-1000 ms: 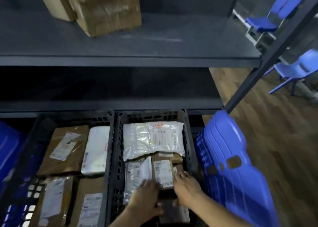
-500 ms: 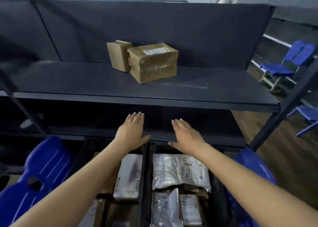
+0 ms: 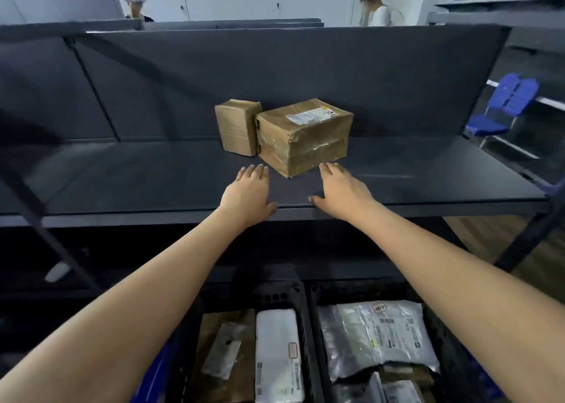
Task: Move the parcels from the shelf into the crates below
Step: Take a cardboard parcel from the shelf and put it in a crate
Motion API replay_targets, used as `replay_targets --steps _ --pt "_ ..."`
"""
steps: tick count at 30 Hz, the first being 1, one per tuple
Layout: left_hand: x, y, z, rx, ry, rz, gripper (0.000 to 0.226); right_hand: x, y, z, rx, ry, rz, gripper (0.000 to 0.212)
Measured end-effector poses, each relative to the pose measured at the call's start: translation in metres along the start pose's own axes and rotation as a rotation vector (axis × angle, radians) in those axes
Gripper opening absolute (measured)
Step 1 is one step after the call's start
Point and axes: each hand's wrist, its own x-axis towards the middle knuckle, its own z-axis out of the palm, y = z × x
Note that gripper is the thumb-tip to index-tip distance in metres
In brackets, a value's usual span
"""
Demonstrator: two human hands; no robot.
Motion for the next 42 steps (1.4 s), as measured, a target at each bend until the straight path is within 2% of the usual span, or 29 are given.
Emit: replay_targets --steps 8,17,23,27,33,37,42 --pt "0.070 -0.027 -0.012 -0.047 0.108 -0.007 0.076 0.073 0.000 -0.012 -0.005 0.064 0.011 0.081" --pt "0.163 -0.047 -0.001 -0.036 0.124 0.001 0.069 0.163 -0.011 -0.013 -0.064 0.087 -0.043 0.076" --pt "0.200 -0.057 0.006 0.037 0.110 0.054 0.075 0.179 -0.021 -0.006 -0.145 0.216 -0.113 0.033" --pt "0.211 -0.056 0.013 0.001 0.109 0.100 0.066 0.176 -0.024 -0.003 -0.168 0.276 -0.153 0.019" --pt "0.198 -0.060 0.016 -0.097 0.104 0.036 0.067 0.159 -0.005 0.001 -0.243 0.341 -0.236 0.025" --pt "0.184 -0.061 0.015 -0.059 0.085 0.105 0.071 0.141 0.013 0.003 -0.226 0.365 -0.307 0.041" --pt "0.154 -0.054 0.008 -0.093 0.097 0.180 0.071 0.107 0.028 -0.003 -0.154 0.392 -0.437 0.038"
